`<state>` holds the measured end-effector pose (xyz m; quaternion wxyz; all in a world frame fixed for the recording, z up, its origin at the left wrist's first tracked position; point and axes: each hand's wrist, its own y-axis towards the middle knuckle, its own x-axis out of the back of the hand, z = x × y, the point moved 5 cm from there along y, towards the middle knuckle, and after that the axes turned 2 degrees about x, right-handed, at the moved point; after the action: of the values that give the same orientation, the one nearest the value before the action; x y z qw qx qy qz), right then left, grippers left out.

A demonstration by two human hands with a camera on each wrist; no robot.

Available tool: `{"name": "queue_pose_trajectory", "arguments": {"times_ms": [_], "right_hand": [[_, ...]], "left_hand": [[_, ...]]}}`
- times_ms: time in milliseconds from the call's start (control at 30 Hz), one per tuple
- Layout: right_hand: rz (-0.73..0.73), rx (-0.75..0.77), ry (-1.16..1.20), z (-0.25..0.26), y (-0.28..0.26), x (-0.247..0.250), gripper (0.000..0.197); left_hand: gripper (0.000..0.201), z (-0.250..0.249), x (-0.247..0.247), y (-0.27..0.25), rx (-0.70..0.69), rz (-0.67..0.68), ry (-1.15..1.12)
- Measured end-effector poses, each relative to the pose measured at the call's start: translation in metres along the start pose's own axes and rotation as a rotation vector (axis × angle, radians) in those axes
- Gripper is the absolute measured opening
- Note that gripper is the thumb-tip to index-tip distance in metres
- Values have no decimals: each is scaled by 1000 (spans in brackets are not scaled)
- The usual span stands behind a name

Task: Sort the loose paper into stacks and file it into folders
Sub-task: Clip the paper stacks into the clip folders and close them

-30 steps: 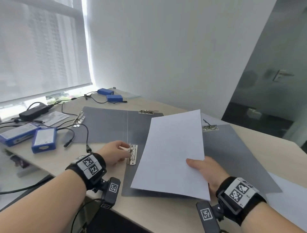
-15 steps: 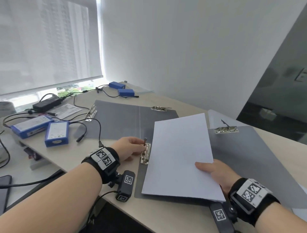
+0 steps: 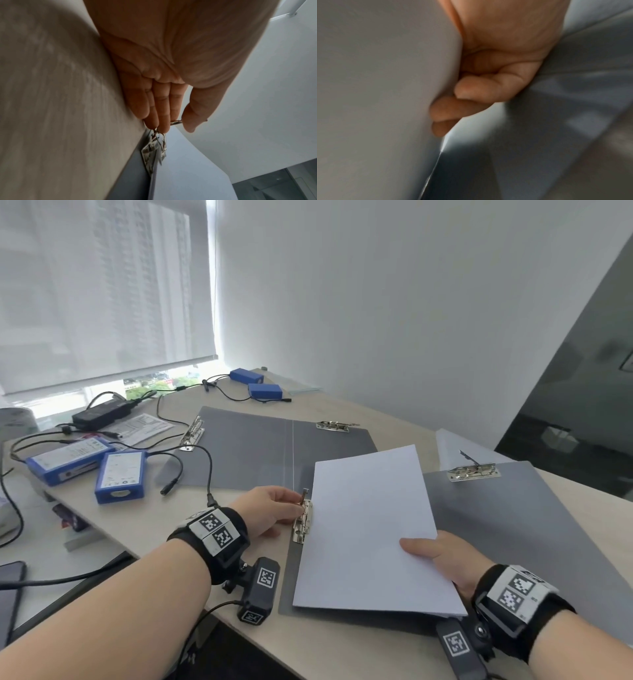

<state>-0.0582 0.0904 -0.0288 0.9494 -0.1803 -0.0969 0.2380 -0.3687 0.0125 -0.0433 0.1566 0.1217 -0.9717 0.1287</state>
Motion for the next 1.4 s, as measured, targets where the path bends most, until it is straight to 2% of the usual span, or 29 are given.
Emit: {"name": "queue_pose_trajectory", "arguments": {"times_ms": [133, 333, 433, 567, 700, 800, 1000, 1200, 1333, 1400], "right_hand": [[2, -5, -14, 0, 1, 3, 25], [60, -35, -35, -1, 2, -1, 41], [52, -50, -60, -1, 2, -5, 28], [7, -66, -57, 3, 2, -7, 30], [-75, -143, -117, 2, 1, 4, 41], [-112, -169, -265, 2, -4, 12, 19], [-172, -144, -528, 11, -13, 17, 16], [-205, -157, -554, 13, -16, 15, 18], [-232, -162, -576, 11, -15, 15, 17], [-243, -161, -581, 10, -15, 17, 17]], "left_hand": [[21, 3, 1, 2, 6, 12, -5], [22, 6, 0, 6, 20, 19, -25], [33, 8, 0, 7, 20, 28, -33], [43, 7, 0, 6, 18, 38, -49], [30, 5, 0, 4, 7, 26, -62], [18, 5, 0, 5, 0, 21, -64], [18, 7, 0, 10, 8, 32, -67], [18, 10, -1, 12, 15, 35, -55], [27, 11, 1, 12, 15, 45, -45], [23, 10, 1, 12, 11, 48, -49]]}}
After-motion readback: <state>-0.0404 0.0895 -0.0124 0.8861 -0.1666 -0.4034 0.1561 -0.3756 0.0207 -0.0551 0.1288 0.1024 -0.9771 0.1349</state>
